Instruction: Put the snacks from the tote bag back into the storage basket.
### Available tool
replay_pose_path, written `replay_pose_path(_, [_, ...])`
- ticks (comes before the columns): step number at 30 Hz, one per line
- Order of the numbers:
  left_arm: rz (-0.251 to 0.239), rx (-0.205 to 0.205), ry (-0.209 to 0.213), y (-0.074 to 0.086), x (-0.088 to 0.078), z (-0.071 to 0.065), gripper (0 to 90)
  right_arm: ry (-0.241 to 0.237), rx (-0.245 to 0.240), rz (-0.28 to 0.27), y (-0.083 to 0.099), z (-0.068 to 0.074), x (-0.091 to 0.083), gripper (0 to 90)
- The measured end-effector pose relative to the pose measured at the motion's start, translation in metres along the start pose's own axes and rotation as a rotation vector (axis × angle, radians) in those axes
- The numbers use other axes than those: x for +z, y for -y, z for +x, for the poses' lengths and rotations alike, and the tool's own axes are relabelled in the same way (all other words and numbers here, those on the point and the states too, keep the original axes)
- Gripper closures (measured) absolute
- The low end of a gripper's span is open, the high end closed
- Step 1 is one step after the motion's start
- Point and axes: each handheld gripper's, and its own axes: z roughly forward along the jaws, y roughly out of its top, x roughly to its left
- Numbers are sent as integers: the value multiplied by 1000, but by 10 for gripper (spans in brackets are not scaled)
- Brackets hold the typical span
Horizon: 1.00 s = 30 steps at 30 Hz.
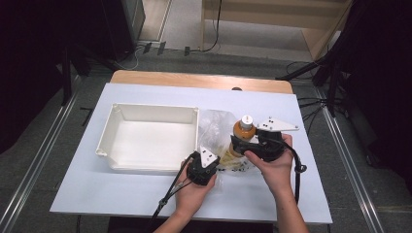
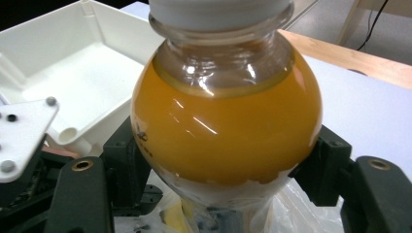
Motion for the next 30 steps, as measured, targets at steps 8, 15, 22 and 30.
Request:
replay_pose_path(8, [-13,4,15,1,-2,-1,861,-4,-9,-4,-6,4,-5,324])
replay_pose_path(15, [-46,3,92,0,-7,1,721,-9,-15,-7,-8,6,-8,324])
replay_pose_path(22, [-72,-21,157,4,-21,2,633,-19,-27,-18,-13,10,-12,324])
replay_pose_path(30, [-91,34,181,13,-40,6,625,-17,-30,-21,-15,11,-13,324])
